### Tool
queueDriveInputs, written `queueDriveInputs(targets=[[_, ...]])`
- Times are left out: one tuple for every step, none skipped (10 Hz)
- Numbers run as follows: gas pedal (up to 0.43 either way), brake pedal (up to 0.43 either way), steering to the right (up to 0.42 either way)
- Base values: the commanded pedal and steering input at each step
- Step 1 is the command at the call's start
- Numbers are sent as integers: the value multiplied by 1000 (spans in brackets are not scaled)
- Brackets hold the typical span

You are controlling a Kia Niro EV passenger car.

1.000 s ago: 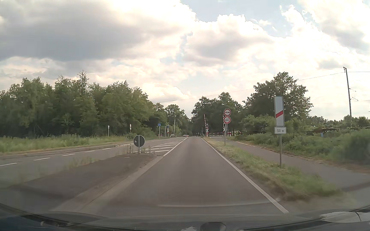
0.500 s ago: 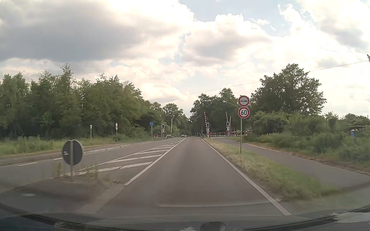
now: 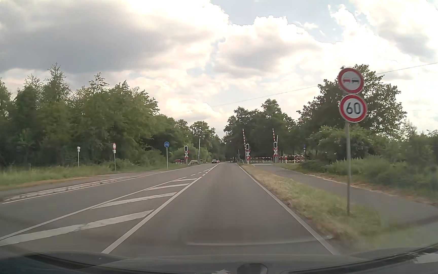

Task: Follow the waypoints while adhering to traffic rules and regulations

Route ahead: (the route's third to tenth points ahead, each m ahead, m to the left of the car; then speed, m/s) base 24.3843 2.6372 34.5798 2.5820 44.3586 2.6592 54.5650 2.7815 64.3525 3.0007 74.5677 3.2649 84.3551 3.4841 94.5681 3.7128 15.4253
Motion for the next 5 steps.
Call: queueDriveInputs(targets=[[67, 0, -1], [67, 0, -2], [67, 0, -3], [67, 0, -4], [67, 0, -5]])
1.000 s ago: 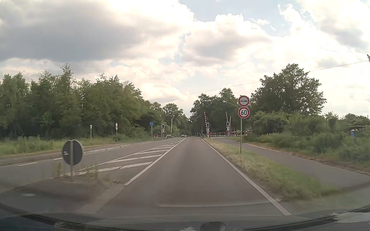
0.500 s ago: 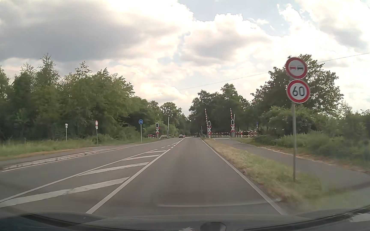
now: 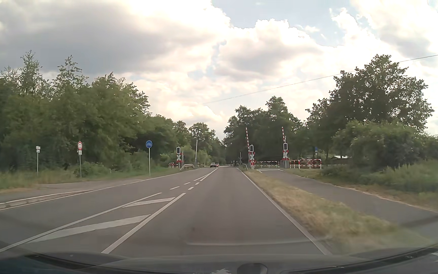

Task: Follow the waypoints while adhering to traffic rules and regulations

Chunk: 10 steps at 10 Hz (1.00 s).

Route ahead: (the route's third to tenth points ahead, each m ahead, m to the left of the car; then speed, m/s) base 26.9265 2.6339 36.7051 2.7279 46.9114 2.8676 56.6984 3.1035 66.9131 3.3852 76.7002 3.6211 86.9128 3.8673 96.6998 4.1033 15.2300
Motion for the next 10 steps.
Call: queueDriveInputs(targets=[[67, 0, -5], [67, 0, -5], [67, 0, -5], [67, 0, -5], [67, 0, -5], [79, 0, -5], [79, 0, -5], [79, 0, -5], [79, 0, -4], [79, 0, -4]])
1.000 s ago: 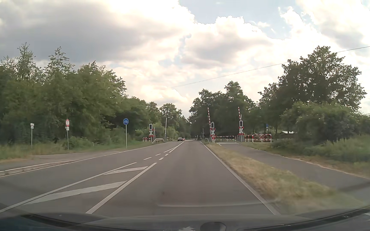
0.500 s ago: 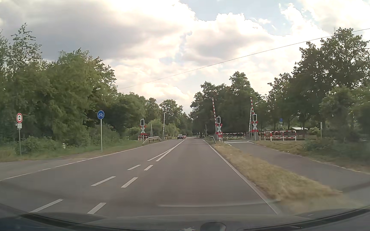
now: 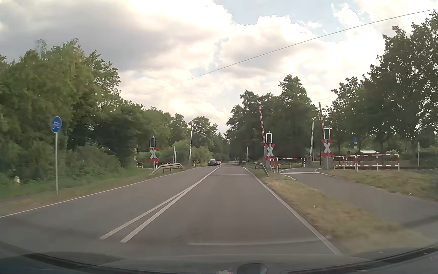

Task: Follow the waypoints while adhering to traffic rules and regulations

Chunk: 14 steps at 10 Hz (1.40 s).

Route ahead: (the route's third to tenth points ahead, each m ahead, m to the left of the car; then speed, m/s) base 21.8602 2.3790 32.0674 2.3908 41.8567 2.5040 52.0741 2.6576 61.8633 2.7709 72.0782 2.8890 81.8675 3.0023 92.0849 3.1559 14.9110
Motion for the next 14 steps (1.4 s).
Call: queueDriveInputs(targets=[[79, 0, -4], [79, 0, -3], [79, 0, -1], [79, 0, 0], [79, 0, 0], [79, 0, 0], [79, 0, 0], [79, 0, 0], [79, 0, 0], [79, 0, 0], [87, 0, 0], [87, 0, 0], [87, 0, 0], [87, 0, 0]])
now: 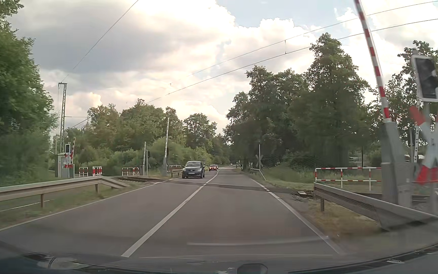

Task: Follow the waypoints while adhering to traffic rules and regulations

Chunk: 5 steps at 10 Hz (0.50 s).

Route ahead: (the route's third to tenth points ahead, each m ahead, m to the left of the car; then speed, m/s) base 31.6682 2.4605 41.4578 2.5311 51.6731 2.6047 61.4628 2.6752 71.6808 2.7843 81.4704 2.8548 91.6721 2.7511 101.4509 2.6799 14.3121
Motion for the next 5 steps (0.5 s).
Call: queueDriveInputs(targets=[[87, 0, 0], [98, 0, 0], [98, 0, 0], [98, 0, 0], [110, 0, 0]])
